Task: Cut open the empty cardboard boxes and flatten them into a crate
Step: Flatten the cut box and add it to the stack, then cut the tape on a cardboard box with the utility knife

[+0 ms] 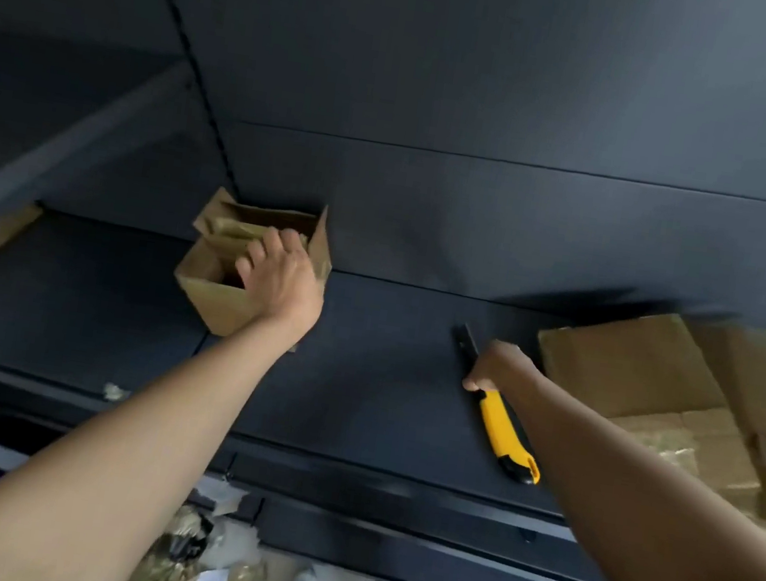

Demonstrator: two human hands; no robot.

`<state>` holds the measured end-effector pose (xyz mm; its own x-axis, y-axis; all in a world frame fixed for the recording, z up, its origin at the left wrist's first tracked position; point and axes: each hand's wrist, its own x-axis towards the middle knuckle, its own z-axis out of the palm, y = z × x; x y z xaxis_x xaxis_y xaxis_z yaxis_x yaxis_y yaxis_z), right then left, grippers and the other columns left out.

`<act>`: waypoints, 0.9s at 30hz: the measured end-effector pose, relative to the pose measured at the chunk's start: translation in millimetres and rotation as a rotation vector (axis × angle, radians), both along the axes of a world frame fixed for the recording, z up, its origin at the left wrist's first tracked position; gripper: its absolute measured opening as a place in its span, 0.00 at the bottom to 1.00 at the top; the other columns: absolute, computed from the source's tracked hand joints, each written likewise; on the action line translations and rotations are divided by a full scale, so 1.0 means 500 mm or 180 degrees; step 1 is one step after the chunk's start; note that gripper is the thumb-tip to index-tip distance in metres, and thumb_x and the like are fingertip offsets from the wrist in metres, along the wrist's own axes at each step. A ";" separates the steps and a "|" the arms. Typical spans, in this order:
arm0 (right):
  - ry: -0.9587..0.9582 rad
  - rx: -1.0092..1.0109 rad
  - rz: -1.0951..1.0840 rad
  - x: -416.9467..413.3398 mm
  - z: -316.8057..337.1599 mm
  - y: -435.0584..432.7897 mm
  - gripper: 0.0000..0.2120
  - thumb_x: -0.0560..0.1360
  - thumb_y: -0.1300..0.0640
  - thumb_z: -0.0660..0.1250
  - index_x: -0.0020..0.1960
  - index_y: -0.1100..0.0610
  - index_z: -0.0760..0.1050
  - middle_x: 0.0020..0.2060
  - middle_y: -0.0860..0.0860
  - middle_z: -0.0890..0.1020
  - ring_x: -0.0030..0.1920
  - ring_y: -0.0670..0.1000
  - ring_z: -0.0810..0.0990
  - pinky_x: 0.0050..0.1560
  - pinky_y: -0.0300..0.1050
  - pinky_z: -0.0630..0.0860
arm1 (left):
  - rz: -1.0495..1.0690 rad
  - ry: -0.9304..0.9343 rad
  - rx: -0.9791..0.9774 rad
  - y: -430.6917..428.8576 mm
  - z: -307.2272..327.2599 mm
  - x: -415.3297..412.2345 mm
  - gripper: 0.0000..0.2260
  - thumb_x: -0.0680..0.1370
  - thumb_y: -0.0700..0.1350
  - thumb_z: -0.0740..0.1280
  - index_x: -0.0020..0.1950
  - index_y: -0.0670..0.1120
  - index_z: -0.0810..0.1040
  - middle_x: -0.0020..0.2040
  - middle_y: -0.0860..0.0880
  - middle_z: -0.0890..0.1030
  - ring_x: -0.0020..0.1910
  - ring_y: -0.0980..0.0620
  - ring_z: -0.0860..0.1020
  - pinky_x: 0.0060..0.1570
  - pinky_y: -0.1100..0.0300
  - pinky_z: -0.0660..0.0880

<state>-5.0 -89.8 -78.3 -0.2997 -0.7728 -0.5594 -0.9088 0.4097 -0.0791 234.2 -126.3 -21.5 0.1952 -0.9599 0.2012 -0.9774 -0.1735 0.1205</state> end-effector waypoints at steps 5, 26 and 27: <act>0.0131 -0.0066 -0.0338 0.027 -0.045 0.007 0.24 0.71 0.62 0.69 0.66 0.61 0.70 0.60 0.57 0.76 0.60 0.59 0.76 0.58 0.50 0.74 | -0.0077 0.0107 0.1010 -0.011 -0.032 0.078 0.12 0.79 0.52 0.62 0.54 0.44 0.73 0.55 0.43 0.79 0.56 0.42 0.75 0.60 0.49 0.63; -0.3293 -0.0295 -0.1696 0.037 0.106 0.013 0.20 0.66 0.42 0.75 0.44 0.57 0.75 0.33 0.50 0.74 0.26 0.47 0.71 0.27 0.39 0.67 | 0.0771 0.4327 0.2080 0.016 -0.030 0.038 0.12 0.80 0.44 0.63 0.61 0.42 0.72 0.64 0.41 0.72 0.61 0.41 0.72 0.53 0.43 0.73; -0.3113 -0.0364 -0.1662 0.040 0.107 0.017 0.20 0.67 0.43 0.75 0.46 0.57 0.76 0.35 0.50 0.74 0.27 0.47 0.71 0.28 0.39 0.66 | 0.0810 0.3677 0.1952 0.018 -0.044 0.029 0.19 0.78 0.49 0.66 0.65 0.42 0.70 0.65 0.42 0.71 0.61 0.40 0.71 0.54 0.44 0.74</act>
<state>15.0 -81.4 -24.9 -0.0720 -0.7426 -0.6659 -0.1527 0.6679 -0.7284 248.7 -117.1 -43.3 0.1462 -0.7467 -0.6489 -0.3000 -0.6585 0.6901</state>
